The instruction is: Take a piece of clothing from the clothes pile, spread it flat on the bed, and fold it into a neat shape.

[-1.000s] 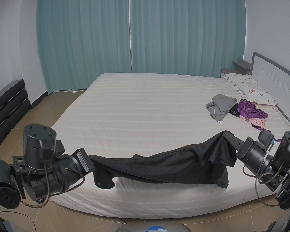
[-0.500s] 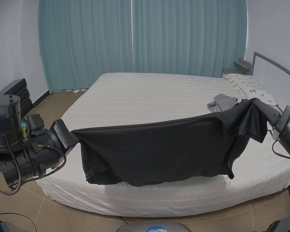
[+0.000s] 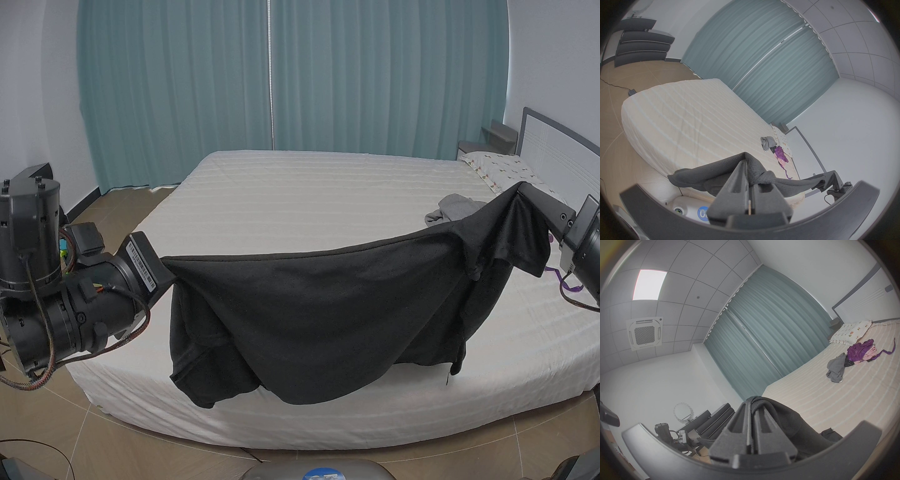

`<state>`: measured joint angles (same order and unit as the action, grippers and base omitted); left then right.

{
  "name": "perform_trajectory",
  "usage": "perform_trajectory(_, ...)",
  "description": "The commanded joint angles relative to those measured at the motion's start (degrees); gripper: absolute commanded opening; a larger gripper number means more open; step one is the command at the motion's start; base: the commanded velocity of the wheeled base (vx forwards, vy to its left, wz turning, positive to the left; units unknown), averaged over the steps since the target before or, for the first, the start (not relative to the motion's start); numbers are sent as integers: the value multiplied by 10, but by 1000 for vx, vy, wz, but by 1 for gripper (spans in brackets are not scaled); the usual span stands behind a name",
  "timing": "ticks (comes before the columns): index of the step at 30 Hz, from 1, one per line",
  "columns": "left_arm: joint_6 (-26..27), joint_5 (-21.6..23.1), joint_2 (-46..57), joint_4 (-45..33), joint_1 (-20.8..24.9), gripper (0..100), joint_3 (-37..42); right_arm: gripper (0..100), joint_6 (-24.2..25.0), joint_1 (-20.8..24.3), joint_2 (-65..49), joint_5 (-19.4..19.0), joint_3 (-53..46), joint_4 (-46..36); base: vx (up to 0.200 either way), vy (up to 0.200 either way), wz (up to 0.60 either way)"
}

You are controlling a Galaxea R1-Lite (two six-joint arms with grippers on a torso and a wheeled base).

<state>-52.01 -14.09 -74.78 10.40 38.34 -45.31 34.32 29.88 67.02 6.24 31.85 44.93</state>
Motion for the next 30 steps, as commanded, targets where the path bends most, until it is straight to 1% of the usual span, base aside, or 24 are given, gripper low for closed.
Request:
perform_trajectory(1,0,0,-10,1,0,0,1,0,0,-12,14,-4,5,0,0,-200,0)
perform_trajectory(6,0,-2,-7,1,-2,0,-1,0,2,-28,14,-23,2,-5,0,-200,0)
perform_trajectory(16,1,-4,-5,0,-5,0,0,0,1,-29,7,-22,-1,-5,0,0,0)
perform_trajectory(21,0,-5,-4,1,-5,0,5,0,1,-25,-18,-24,-21,-5,0,0,0)
perform_trajectory(25,0,-5,-4,0,-5,0,8,0,1,-23,-32,-25,-32,-6,-200,0,0)
perform_trajectory(30,1,-23,8,-6,-5,0,7,0,0,-22,-79,-24,-32,-7,-200,0,0)
